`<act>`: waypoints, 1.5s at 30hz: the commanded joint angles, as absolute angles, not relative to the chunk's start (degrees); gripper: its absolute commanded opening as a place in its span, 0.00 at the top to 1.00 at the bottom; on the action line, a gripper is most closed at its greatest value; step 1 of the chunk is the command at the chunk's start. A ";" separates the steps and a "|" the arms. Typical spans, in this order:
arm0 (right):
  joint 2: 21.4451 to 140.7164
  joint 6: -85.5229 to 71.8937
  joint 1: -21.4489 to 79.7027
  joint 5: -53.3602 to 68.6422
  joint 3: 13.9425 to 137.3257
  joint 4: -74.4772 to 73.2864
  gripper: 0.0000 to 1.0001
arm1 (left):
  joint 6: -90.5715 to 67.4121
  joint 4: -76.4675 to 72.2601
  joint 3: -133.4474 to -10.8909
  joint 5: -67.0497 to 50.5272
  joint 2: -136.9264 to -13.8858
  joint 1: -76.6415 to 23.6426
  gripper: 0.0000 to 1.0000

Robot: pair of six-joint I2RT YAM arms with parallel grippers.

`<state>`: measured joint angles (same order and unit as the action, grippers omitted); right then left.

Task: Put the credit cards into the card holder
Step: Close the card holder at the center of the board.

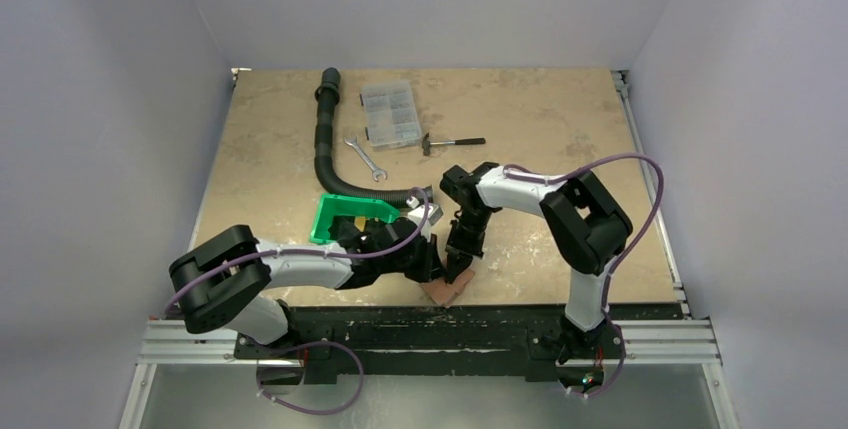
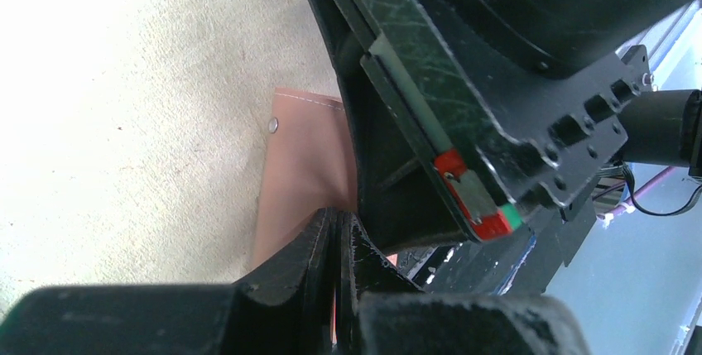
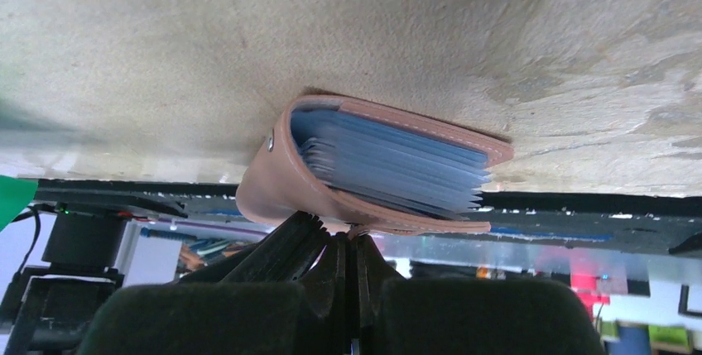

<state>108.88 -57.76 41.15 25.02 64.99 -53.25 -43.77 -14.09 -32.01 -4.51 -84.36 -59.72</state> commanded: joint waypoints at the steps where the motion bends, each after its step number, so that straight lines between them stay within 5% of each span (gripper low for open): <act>1: 123.31 -60.57 44.10 5.66 60.89 -31.44 1.00 | -42.57 -9.73 -29.77 -7.31 -84.30 -60.12 1.00; 12: 129.59 -64.34 44.10 -4.11 67.22 -35.06 1.00 | -42.23 -6.88 -29.19 -5.48 -81.13 -59.57 0.99; 20: 130.20 -63.58 44.38 -9.61 70.96 -39.66 1.00 | -37.95 14.98 -36.54 4.66 -68.43 -56.67 0.76; 30: 130.08 -67.45 46.67 -11.36 73.33 -39.40 0.96 | -37.97 23.59 -46.52 1.40 -53.58 -56.67 0.69; 34: 130.36 -70.60 47.21 -11.42 72.17 -38.74 0.84 | -38.32 25.95 -46.16 4.15 -51.26 -56.61 0.69; 38: 125.98 -70.69 47.88 -10.83 70.44 -38.15 0.59 | -38.01 27.91 -46.09 4.68 -50.60 -56.69 0.69; 45: 105.70 -65.00 47.81 -11.11 70.79 -39.18 0.24 | -37.23 28.06 -45.76 6.20 -52.76 -56.65 0.68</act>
